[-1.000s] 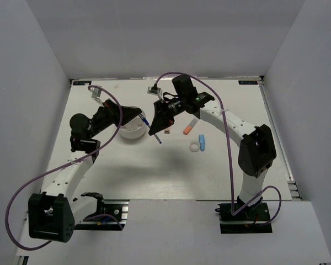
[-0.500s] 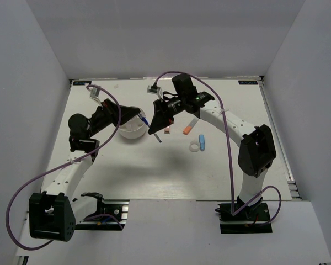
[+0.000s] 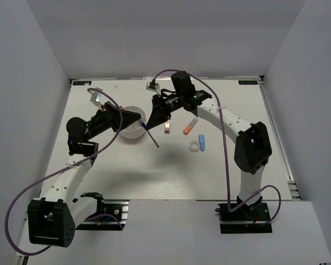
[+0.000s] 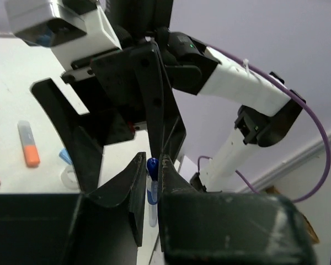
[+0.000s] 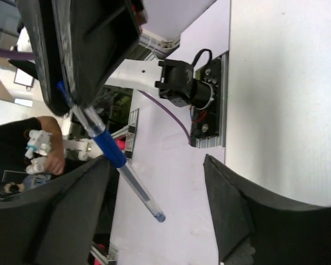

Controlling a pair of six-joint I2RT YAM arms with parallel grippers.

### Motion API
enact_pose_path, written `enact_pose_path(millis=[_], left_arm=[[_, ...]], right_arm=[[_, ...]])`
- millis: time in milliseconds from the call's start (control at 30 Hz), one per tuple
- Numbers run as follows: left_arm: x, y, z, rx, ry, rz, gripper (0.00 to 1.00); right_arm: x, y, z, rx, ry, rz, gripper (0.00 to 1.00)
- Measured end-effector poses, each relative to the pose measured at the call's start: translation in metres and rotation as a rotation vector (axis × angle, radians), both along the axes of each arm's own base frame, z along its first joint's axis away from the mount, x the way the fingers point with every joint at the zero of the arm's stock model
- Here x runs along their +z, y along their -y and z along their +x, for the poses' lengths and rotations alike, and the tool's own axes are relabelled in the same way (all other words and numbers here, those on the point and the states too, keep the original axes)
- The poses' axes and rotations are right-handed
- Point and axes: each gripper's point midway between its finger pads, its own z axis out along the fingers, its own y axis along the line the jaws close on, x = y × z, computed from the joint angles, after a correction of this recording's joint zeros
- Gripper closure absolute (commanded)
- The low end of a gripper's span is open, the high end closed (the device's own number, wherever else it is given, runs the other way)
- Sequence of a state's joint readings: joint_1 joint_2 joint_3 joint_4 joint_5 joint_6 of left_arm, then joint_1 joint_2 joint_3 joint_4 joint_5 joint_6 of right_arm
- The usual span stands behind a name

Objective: Sort the stationery into containers
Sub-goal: Close the pen cap on the pen, then place the pen in the storage box.

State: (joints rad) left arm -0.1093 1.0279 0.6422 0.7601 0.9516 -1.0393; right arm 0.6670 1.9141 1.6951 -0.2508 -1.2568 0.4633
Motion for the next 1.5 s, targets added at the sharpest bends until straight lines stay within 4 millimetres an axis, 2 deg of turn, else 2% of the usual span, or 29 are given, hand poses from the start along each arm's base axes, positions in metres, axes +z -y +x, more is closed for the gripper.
enact_pose_path(millis=[67,267,433,500,600,733,800,867,933,1100,1267,1500], left_arm=[[-0.003,0.003,-0.004,-0.022,0.001,0.014,1.00],[-0.009,0.006,-0.014,-0.064,-0.004,0.047,1.00],[-0.003,0.004,-0.015,-0.022,0.029,0.081,1.00],[0.002,-0.001,-0.006,0.047,0.049,0.108,1.00],[0.020,-0.014,0.018,0.211,0.123,0.172,1.00],[0.052,-0.045,0.065,0.490,0.232,0.293,1.00],[0.057,-0.063,0.090,0.620,0.260,0.361,1.00],[0.050,-0.079,0.110,0.719,0.262,0.430,1.00],[0.034,-0.092,0.127,0.788,0.250,0.501,1.00],[-0.007,-0.107,0.151,0.845,0.207,0.627,1.00],[-0.033,-0.108,0.162,0.839,0.189,0.680,1.00],[-0.043,-0.099,0.167,0.791,0.173,0.663,1.00]], right_arm=[[-0.002,0.001,0.003,-0.013,0.004,-0.004,0.18],[-0.020,0.011,0.021,-0.097,0.036,-0.046,0.17],[-0.037,0.039,0.052,-0.228,0.102,-0.112,0.19],[-0.043,0.054,0.066,-0.288,0.132,-0.146,0.20],[-0.051,0.078,0.087,-0.378,0.183,-0.201,0.20],[-0.057,0.107,0.113,-0.479,0.256,-0.261,0.19],[-0.062,0.119,0.123,-0.516,0.277,-0.290,0.18],[-0.065,0.129,0.131,-0.545,0.293,-0.314,0.18],[-0.069,0.137,0.137,-0.567,0.300,-0.337,0.18],[-0.074,0.148,0.144,-0.599,0.309,-0.373,0.18],[-0.076,0.153,0.145,-0.610,0.311,-0.386,0.18],[-0.072,0.157,0.144,-0.621,0.323,-0.387,0.18]])
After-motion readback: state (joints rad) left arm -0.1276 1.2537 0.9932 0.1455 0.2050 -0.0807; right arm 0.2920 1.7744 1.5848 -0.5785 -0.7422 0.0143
